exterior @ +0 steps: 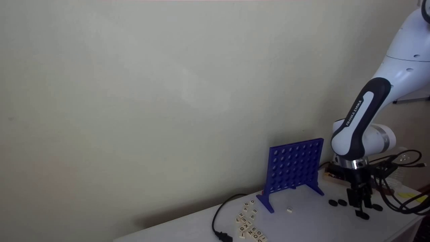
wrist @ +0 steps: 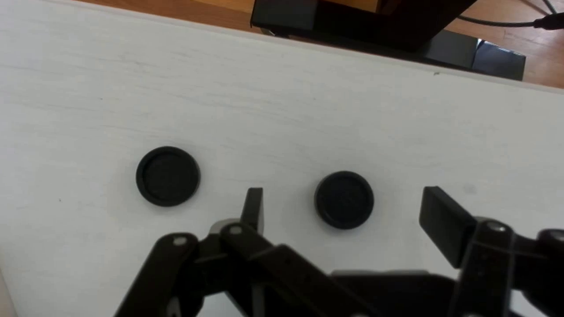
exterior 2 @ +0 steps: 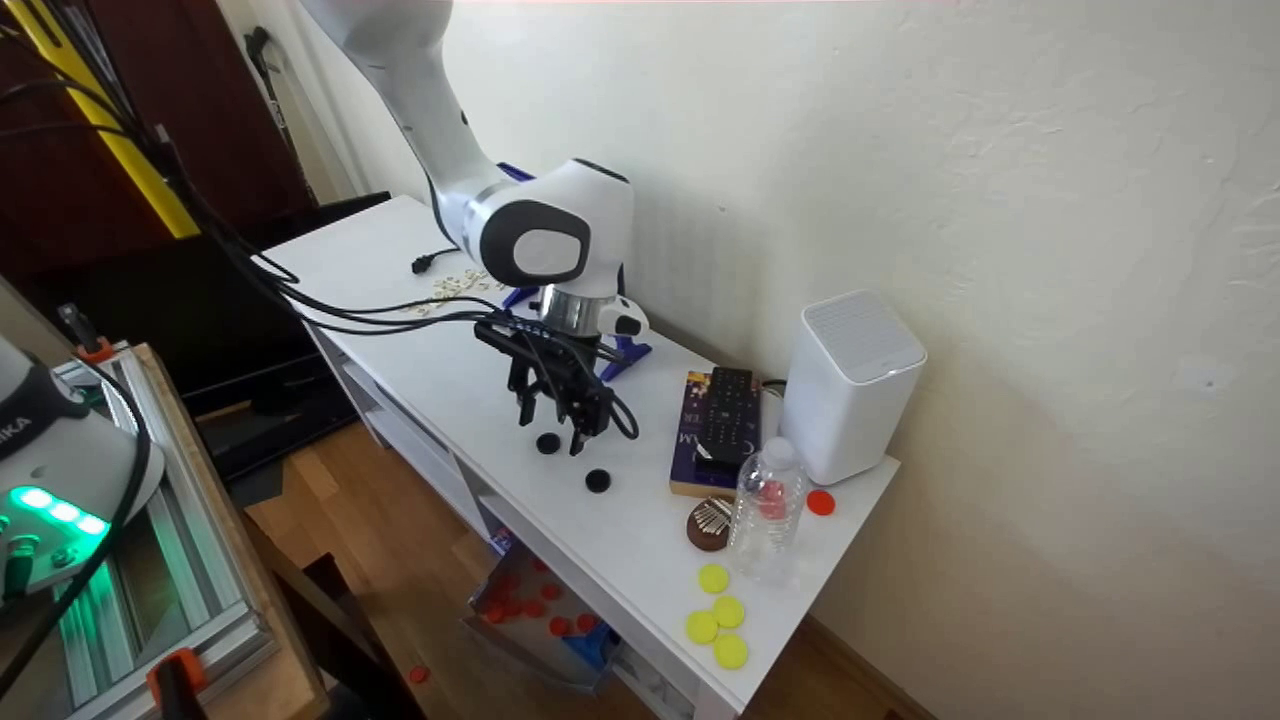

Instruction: Put one black chip on top of the blue gameboard.

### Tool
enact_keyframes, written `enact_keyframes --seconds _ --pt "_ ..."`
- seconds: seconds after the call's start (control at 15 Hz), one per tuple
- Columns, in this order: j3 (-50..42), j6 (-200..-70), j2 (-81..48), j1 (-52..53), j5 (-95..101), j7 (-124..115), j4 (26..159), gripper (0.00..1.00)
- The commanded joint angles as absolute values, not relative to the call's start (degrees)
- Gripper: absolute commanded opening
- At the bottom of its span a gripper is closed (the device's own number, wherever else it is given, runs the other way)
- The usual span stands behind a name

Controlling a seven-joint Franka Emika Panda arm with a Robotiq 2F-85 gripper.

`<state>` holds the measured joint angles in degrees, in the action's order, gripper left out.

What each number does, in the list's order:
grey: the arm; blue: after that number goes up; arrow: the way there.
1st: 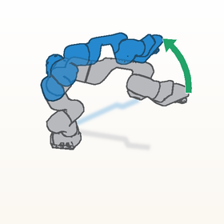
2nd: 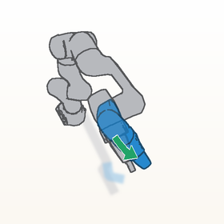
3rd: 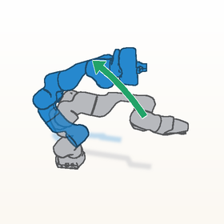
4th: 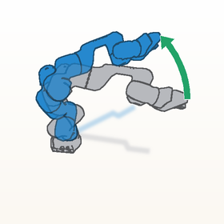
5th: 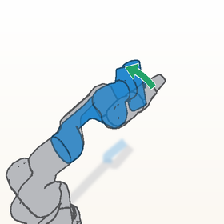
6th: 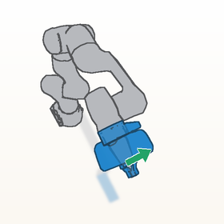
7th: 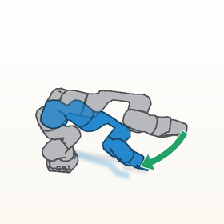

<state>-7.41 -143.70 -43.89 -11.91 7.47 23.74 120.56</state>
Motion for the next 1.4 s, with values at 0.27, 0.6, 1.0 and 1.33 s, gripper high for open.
enact_keyframes --seconds 0.27,0.6,1.0,1.33 --pt "-6.31 -143.7 -45.56 -12.68 8.43 21.93 118.57 0.97" --pt "-6.08 -143.47 -45.75 -12.79 8.26 21.61 118.01 0.69" --pt "-6.18 -142.8 -46.07 -12.66 8.6 21.81 117.5 0.34" --pt "-6.53 -141.43 -46.29 -12.31 9.03 21.75 116.9 0.57"
